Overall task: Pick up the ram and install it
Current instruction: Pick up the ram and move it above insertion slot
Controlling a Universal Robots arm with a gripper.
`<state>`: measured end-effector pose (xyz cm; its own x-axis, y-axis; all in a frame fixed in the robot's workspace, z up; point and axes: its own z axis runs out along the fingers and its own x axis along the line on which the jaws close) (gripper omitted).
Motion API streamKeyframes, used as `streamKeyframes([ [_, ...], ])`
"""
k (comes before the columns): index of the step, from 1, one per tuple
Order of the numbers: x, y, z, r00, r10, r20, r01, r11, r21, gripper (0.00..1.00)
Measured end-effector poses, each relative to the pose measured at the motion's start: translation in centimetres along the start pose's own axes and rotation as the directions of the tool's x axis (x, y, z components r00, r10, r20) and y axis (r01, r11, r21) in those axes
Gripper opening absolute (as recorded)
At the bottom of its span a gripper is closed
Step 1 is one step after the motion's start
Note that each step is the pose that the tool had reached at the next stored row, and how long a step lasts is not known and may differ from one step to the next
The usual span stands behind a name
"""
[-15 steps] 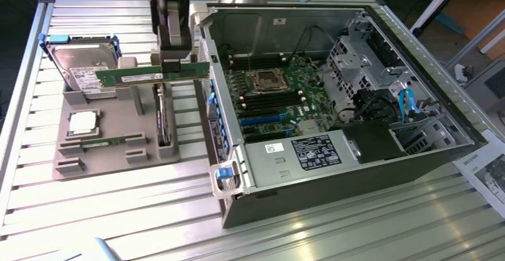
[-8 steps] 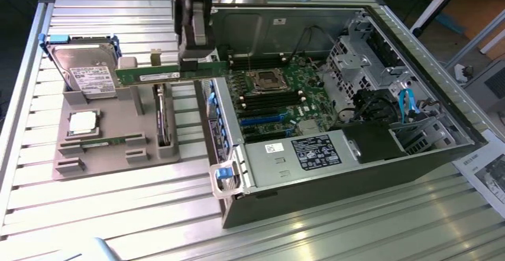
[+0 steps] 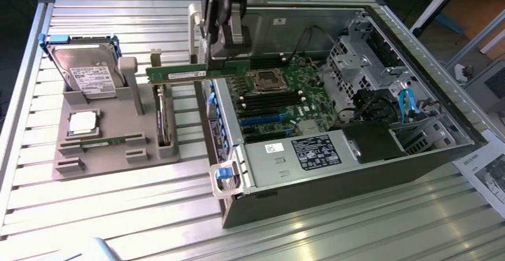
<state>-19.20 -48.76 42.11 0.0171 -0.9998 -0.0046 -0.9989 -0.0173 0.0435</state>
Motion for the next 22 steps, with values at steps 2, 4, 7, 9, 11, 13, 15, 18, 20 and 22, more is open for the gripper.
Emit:
streamKeyframes([
  [2, 0.0, -0.62, -0.03, 1.0000, 0.000, 0.0000, 0.000, 1.0000, -0.0001, 0.12],
  [4, 0.0, -1.32, -0.05, 1.0000, 0.000, 0.0001, 0.000, 1.0000, -0.0001, 0.12],
  [7, 0.1, -2.55, -0.11, 1.0000, 0.000, 0.0001, 0.000, 1.0000, -0.0002, 0.12],
  [9, 0.1, -3.12, -0.13, 1.0000, 0.000, 0.0001, 0.000, 1.0000, -0.0002, 0.12],
  [11, 0.1, -3.79, -0.16, 1.0000, 0.000, 0.0000, 0.000, 1.0000, -0.0003, 0.12],
  [13, 0.2, -4.31, -0.19, 1.0000, 0.000, 0.0000, 0.000, 1.0000, -0.0003, 0.12],
  [15, 0.2, -4.94, -0.22, 1.0000, 0.000, 0.0000, 0.000, 1.0000, -0.0003, 0.12],
  [18, 0.2, -5.81, -0.25, 1.0000, 0.000, 0.0000, 0.000, 1.0000, -0.0003, 0.12],
  [20, 0.3, -6.63, -0.29, 1.0000, 0.000, 0.0000, 0.000, 1.0000, -0.0004, 0.12],
  [22, 0.3, -7.43, -0.32, 1.0000, 0.000, 0.0000, 0.000, 1.0000, -0.0004, 0.12],
])
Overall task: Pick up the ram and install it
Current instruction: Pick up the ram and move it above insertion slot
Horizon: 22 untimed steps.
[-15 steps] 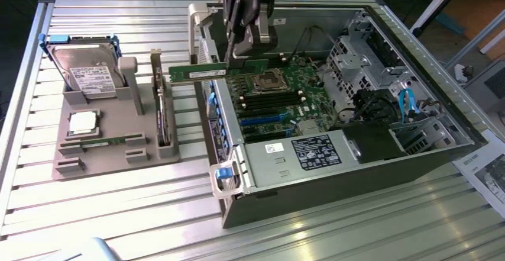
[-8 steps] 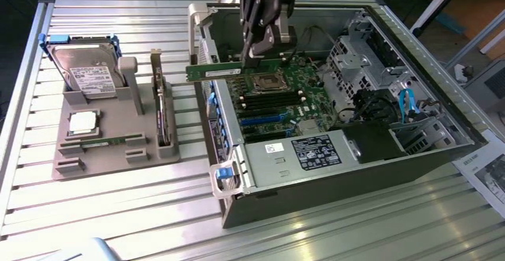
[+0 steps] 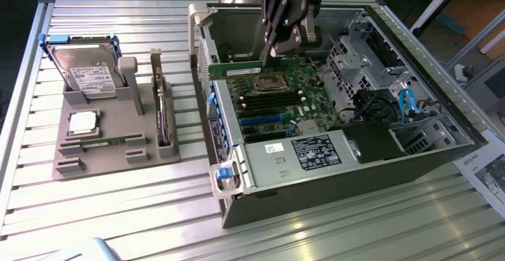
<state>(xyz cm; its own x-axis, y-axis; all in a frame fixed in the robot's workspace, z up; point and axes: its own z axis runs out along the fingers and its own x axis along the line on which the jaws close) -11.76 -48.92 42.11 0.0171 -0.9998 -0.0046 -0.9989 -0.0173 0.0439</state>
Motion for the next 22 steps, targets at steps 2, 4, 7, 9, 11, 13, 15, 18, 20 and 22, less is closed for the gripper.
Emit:
streamKeyframes([
  [2, 0.0, -0.93, -0.04, 1.0000, 0.000, 0.0001, 0.000, 1.0000, 0.0000, 0.12],
  [4, 0.1, -1.78, -0.07, 1.0000, 0.000, 0.0001, 0.000, 1.0000, 0.0000, 0.12],
  [7, 0.1, -2.88, -0.12, 1.0000, 0.000, 0.0000, 0.000, 1.0000, 0.0000, 0.12],
  [9, 0.1, -3.44, -0.15, 1.0000, 0.000, 0.0001, 0.000, 1.0000, -0.0001, 0.12],
  [11, 0.1, -3.93, -0.17, 1.0000, 0.000, 0.0000, 0.000, 1.0000, 0.0000, 0.12],
  [13, 0.1, -4.43, -0.20, 1.0000, 0.000, 0.0000, 0.000, 1.0000, -0.0001, 0.12],
  [15, 0.2, -4.94, -0.22, 1.0000, 0.000, 0.0000, 0.000, 1.0000, 0.0000, 0.12],
  [18, 0.2, -5.70, -0.25, 1.0000, 0.000, 0.0000, 0.000, 1.0000, -0.0001, 0.12],
  [20, 0.2, -6.21, -0.27, 1.0000, 0.000, 0.0000, 0.000, 1.0000, 0.0000, 0.12],
  [22, 0.2, -6.71, -0.29, 1.0000, 0.000, 0.0000, 0.000, 1.0000, -0.0001, 0.12],
])
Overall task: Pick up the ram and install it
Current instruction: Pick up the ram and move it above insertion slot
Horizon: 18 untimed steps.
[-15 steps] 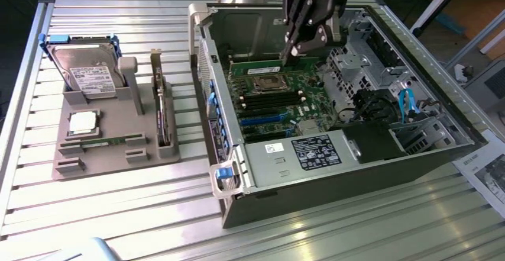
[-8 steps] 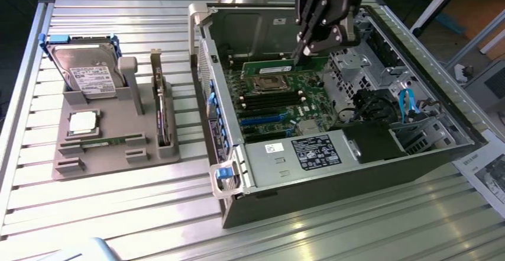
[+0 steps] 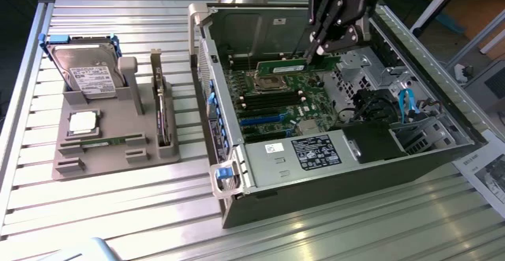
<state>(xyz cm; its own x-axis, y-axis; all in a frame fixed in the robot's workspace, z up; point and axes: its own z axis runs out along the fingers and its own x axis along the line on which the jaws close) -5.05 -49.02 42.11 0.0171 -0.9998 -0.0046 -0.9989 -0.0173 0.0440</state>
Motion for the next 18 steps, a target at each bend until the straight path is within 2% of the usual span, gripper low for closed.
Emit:
streamKeyframes([
  [8, 0.1, -1.91, -0.08, 1.0000, 0.000, 0.0000, 0.000, 1.0000, 0.0000, 0.12],
  [13, 0.0, -1.96, -0.09, 1.0000, 0.000, 0.0000, 0.000, 1.0000, 0.0001, 0.12],
  [18, 0.0, -1.96, -0.08, 0.9999, -0.011, -0.0005, 0.011, 0.9999, 0.0029, 0.12],
])
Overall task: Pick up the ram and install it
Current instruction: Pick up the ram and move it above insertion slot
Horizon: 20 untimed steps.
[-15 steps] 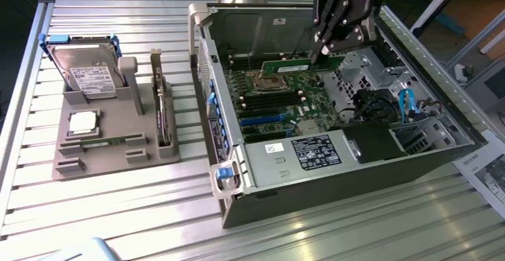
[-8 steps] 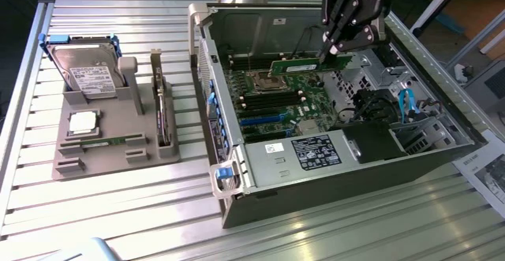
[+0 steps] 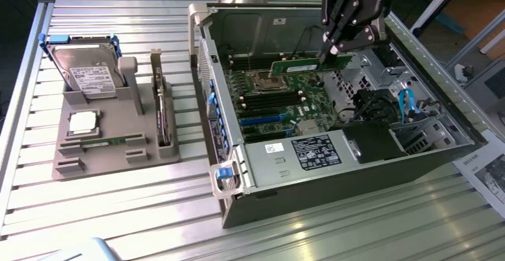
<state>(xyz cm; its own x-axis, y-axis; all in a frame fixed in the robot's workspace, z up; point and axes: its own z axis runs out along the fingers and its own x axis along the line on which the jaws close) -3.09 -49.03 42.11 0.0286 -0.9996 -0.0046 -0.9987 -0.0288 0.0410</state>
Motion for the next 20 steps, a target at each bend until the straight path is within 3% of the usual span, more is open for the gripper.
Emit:
streamKeyframes([
  [13, 0.00, 0.13, 0.02, 0.9999, -0.011, -0.0008, 0.011, 0.9999, 0.0060, 0.12],
  [20, 0.02, -0.48, 0.14, 0.9999, -0.012, -0.0008, 0.012, 0.9999, 0.0061, 0.12],
])
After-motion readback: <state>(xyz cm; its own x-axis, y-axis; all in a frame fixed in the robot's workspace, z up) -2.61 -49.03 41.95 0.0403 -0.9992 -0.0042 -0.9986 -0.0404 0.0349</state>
